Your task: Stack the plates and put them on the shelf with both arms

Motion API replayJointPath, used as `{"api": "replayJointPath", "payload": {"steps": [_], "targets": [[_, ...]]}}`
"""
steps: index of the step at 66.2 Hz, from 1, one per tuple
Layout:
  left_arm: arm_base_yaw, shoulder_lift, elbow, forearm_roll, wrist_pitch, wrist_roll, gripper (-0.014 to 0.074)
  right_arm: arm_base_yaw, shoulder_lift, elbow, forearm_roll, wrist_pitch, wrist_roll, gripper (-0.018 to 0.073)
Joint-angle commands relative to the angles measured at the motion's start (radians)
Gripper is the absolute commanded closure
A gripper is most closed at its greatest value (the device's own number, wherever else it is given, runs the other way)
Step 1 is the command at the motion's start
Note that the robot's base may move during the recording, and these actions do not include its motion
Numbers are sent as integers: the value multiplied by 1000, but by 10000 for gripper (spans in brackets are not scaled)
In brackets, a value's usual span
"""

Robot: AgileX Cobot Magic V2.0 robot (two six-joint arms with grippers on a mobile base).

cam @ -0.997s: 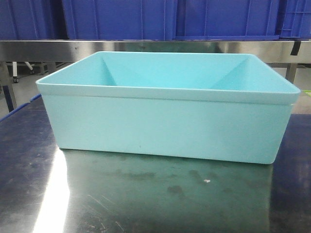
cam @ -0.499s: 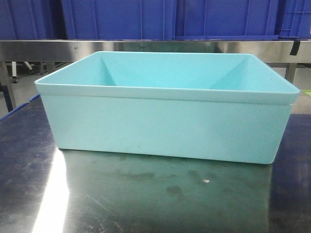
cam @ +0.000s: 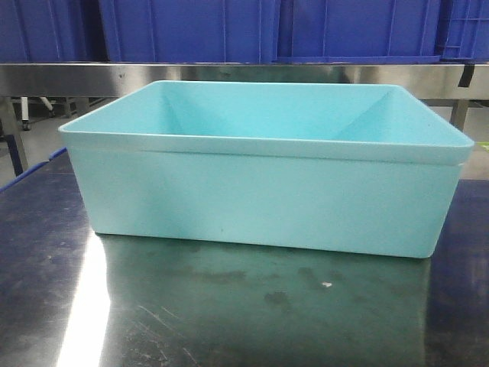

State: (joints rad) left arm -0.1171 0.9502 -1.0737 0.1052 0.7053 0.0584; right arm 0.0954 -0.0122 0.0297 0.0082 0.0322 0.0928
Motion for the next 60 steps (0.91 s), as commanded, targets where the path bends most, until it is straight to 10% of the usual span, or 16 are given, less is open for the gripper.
{"api": "replayJointPath", "payload": {"steps": [1,60], "targets": [[-6,62,-83,5,2,3,511,-1,-18,-1,-8,-89,-2,503],[-6,109,-95,-2,13,25,511,-1,-18,-1,-8,-89,-2,503]]}}
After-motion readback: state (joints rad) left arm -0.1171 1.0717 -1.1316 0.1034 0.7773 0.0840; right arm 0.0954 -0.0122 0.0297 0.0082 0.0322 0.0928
